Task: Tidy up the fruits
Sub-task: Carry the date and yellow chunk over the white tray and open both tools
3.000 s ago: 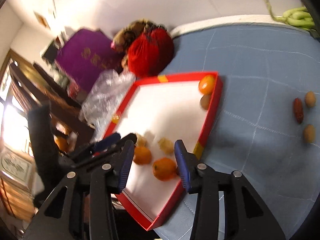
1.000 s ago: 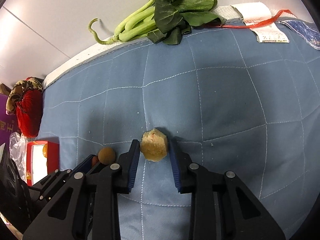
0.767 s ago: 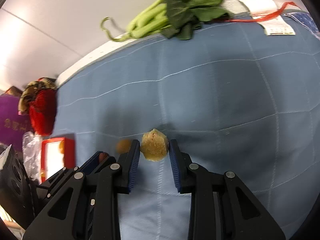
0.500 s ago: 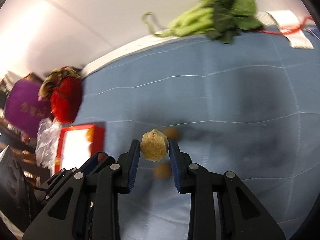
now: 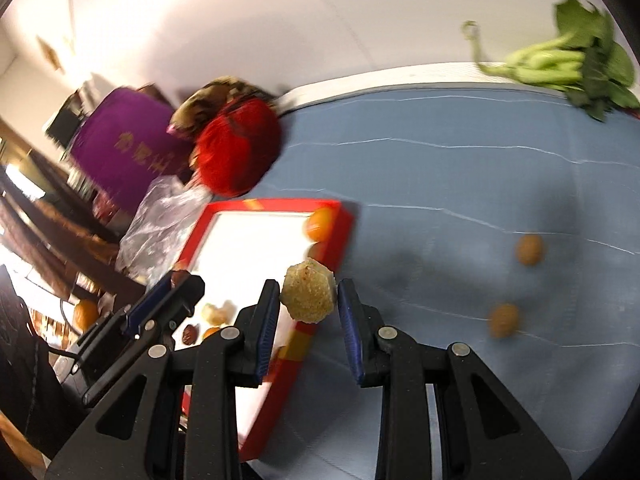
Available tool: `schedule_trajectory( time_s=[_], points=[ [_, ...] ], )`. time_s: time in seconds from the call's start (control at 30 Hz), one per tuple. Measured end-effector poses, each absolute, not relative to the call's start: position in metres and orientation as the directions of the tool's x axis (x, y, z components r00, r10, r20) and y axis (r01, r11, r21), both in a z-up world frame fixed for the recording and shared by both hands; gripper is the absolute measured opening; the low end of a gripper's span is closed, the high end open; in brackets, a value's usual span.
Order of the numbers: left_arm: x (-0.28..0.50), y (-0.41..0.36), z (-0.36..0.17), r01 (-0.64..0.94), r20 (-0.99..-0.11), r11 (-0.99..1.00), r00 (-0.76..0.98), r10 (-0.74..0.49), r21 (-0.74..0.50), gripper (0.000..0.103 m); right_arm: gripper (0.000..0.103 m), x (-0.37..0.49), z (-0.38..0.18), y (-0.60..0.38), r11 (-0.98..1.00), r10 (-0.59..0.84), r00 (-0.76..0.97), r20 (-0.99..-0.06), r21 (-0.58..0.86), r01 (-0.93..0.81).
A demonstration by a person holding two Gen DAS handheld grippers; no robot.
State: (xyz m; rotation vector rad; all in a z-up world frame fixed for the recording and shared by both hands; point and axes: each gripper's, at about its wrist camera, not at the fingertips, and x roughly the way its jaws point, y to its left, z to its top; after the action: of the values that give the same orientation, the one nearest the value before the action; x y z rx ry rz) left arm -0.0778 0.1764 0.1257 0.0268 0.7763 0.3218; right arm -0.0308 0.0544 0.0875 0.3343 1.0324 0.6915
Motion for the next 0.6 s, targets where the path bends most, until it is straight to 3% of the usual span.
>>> schedule_trajectory(
  time_s=[0.6],
  points=[
    [-0.091,0.198,0.133,-0.326,-0.659,0.936,0.676,0.328,0.132,0.016,0.028,-0.055,0.072,0.096,0.706,0.679,0.246,-0.691,0.523,-0.479]
  ],
)
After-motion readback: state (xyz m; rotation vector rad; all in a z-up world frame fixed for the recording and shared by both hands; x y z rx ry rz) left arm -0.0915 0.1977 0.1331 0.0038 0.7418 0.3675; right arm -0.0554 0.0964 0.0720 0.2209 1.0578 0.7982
